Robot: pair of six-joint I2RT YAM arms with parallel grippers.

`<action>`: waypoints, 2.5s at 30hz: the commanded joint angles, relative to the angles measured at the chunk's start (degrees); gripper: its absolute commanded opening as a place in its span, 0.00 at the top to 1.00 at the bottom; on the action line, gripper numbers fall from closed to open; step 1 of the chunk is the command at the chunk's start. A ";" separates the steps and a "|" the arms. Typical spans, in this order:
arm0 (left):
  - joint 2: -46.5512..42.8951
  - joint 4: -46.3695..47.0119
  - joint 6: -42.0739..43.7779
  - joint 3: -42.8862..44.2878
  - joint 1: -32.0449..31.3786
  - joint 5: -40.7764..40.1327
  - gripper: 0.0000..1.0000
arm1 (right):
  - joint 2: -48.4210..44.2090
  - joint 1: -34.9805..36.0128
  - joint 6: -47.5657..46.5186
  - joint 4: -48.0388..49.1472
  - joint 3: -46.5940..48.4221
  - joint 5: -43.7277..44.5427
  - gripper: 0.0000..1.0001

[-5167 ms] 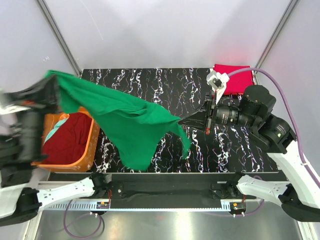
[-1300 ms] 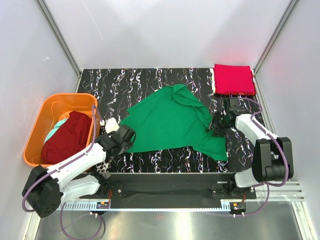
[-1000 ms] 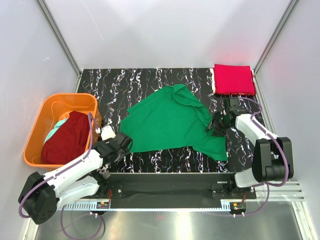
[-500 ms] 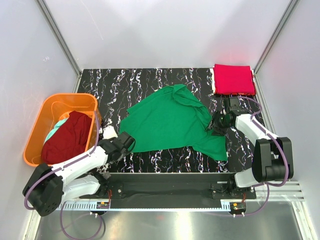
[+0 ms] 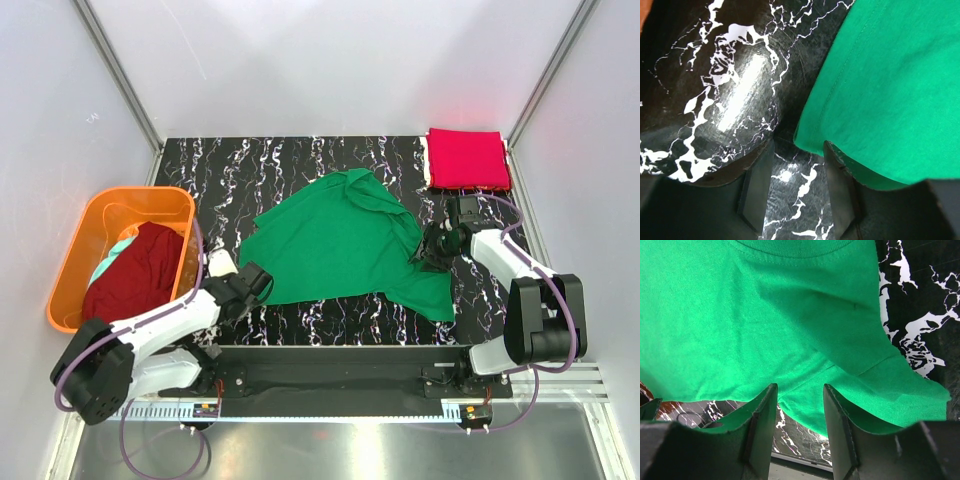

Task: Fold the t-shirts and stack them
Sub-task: Flatten the tshirt out

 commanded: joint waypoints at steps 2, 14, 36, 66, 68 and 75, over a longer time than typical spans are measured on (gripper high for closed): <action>2.67 3.61 -0.09 -0.10 0.40 -2.08 0.52 | -0.05 0.34 -0.72 1.03 -0.28 -0.87 0.51; 4.35 4.31 0.34 0.16 0.92 -2.78 1.00 | 0.12 0.43 -0.90 0.33 -0.45 -0.95 0.51; -15.26 -8.17 3.33 7.10 -0.04 -5.94 1.00 | 8.76 10.72 1.21 -3.41 7.99 4.38 0.51; -15.78 -2.63 9.66 9.48 -0.04 -7.26 1.00 | -15.35 -4.14 28.90 -15.59 -15.48 18.03 0.57; -15.87 -2.19 9.57 9.13 -0.04 -6.91 1.00 | -14.73 -4.23 28.63 -15.49 -15.13 17.68 0.57; -15.34 -1.66 8.87 9.21 -0.04 -6.65 1.00 | -12.54 -4.14 28.19 -14.35 -14.08 16.98 0.53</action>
